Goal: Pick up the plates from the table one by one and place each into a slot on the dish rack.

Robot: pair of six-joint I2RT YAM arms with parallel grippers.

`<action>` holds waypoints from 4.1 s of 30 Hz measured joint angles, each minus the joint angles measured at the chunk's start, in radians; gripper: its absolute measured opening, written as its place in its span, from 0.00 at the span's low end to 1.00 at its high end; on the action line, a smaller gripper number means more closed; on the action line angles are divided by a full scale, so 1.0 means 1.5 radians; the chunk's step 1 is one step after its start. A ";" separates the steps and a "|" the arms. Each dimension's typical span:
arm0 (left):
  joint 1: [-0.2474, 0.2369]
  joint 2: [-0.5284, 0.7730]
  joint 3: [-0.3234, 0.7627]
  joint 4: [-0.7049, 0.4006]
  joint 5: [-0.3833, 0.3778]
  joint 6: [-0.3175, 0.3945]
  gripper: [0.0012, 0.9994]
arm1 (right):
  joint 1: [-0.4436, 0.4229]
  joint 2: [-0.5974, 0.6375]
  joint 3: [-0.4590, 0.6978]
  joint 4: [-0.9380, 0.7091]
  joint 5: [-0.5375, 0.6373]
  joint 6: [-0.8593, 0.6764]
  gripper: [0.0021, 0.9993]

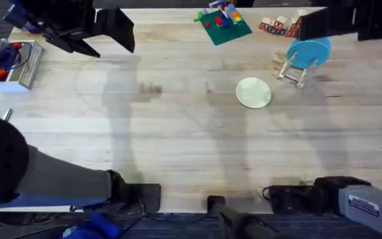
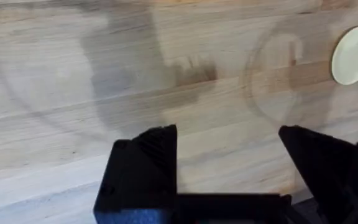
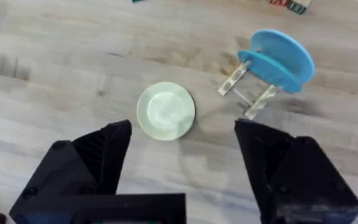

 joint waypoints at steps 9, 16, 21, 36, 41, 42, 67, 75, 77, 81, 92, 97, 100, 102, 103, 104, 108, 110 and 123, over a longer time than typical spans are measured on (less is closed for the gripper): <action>-0.008 0.000 0.000 0.004 0.035 0.000 1.00 | -0.008 0.000 0.000 -0.024 0.005 0.008 1.00; -0.135 0.000 0.001 0.021 0.023 -0.042 1.00 | -0.081 -0.013 0.000 -0.040 0.006 0.015 1.00; -0.269 0.000 0.001 0.102 0.019 -0.108 1.00 | -0.162 -0.033 0.001 -0.056 0.010 0.017 1.00; -0.511 0.066 0.013 0.314 0.050 -0.270 1.00 | -0.216 -0.035 0.001 -0.064 0.013 0.017 1.00; -0.519 0.132 0.013 0.347 0.114 -0.322 0.83 | -0.216 -0.035 0.001 -0.064 0.013 0.017 1.00; -0.519 0.140 0.013 0.354 0.127 -0.330 0.73 | -0.216 -0.035 0.001 -0.064 0.013 0.017 1.00; -0.479 0.152 -0.019 0.448 0.245 -0.455 0.04 | -0.216 -0.035 0.001 -0.065 0.013 0.009 1.00; -0.476 0.152 -0.158 0.620 0.304 -0.488 0.04 | -0.216 -0.035 0.001 -0.065 0.013 0.009 1.00; -0.477 0.152 -0.169 0.656 0.312 -0.507 0.04 | -0.216 -0.035 0.001 -0.064 0.013 0.008 1.00; -0.479 0.152 -0.182 0.705 0.320 -0.554 0.04 | -0.216 -0.035 0.001 -0.064 0.013 0.007 1.00; -0.485 0.152 -0.202 0.641 0.327 -0.598 0.04 | -0.216 -0.035 0.001 -0.064 0.013 0.007 1.00; -0.483 0.152 -0.202 0.641 0.327 -0.599 0.04 | -0.216 -0.035 0.001 -0.064 0.013 0.007 1.00; -0.483 0.152 -0.202 0.641 0.327 -0.598 0.04 | -0.216 -0.035 0.001 -0.064 0.013 0.007 1.00; -0.483 0.152 -0.202 0.640 0.327 -0.596 0.04 | -0.216 -0.035 0.001 -0.064 0.013 0.007 1.00; -0.483 0.152 -0.202 0.640 0.327 -0.595 0.04 | -0.216 -0.035 0.001 -0.064 0.013 0.007 1.00; -0.483 0.152 -0.202 0.640 0.327 -0.593 0.04 | -0.216 -0.035 0.001 -0.064 0.013 0.007 1.00; -0.483 0.152 -0.202 0.639 0.327 -0.585 0.04 | -0.216 -0.035 0.001 -0.064 0.013 0.007 1.00; -0.483 0.152 -0.210 0.640 0.324 -0.578 0.04 | -0.216 -0.035 0.001 -0.064 0.013 0.007 1.00; -0.483 0.152 -0.251 0.668 0.314 -0.555 0.04 | -0.216 -0.035 0.001 -0.065 0.013 0.007 1.00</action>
